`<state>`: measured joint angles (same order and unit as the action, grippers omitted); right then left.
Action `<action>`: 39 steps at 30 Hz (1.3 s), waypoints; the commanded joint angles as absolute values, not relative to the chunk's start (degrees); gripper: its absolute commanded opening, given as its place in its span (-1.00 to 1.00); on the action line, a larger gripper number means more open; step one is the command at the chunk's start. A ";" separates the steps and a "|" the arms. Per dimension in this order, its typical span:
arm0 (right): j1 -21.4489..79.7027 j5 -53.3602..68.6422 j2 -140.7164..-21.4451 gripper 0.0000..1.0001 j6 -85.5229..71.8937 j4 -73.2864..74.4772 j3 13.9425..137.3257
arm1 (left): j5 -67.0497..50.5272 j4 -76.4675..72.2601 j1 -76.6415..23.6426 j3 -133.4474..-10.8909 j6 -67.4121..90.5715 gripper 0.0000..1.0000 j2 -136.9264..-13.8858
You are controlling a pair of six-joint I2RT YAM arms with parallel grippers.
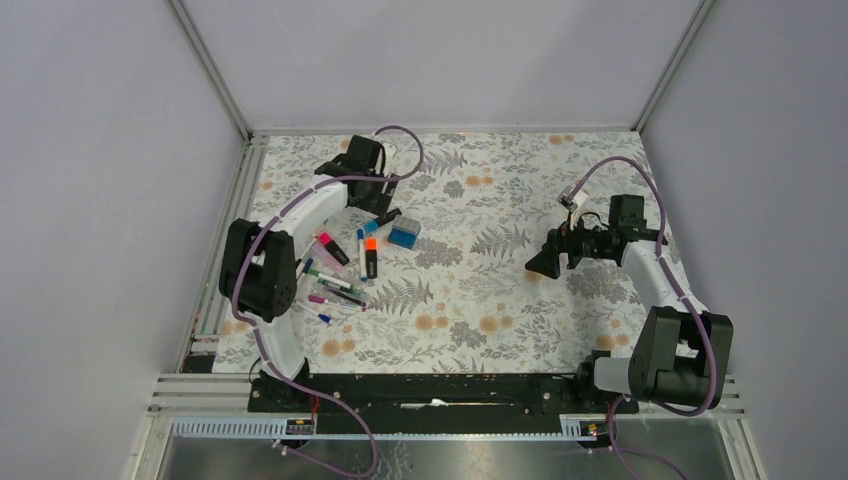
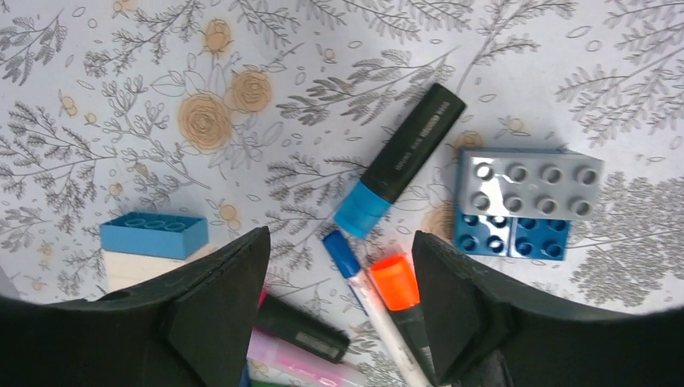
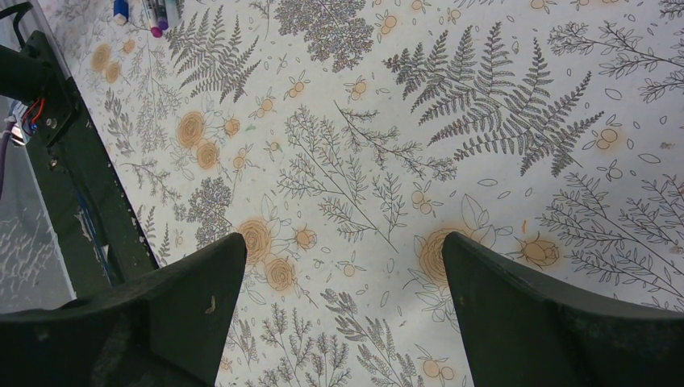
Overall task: Open the pen caps
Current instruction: Pick up the pen from the center of the board.
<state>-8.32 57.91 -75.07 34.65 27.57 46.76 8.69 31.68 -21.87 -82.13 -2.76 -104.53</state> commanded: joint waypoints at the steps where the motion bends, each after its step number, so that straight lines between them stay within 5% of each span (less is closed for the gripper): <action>1: -8.28 57.91 -75.92 0.97 35.86 27.53 48.28 | 0.97 31.42 -18.20 -85.83 -11.78 0.45 -106.83; 14: -8.31 57.57 -76.67 0.97 36.00 27.63 48.37 | -9.13 29.44 -16.00 -88.69 -17.39 0.23 -115.56; 39: -8.35 57.30 -76.71 0.97 35.95 27.62 48.50 | -7.08 26.48 -15.91 -87.47 -15.69 0.07 -121.00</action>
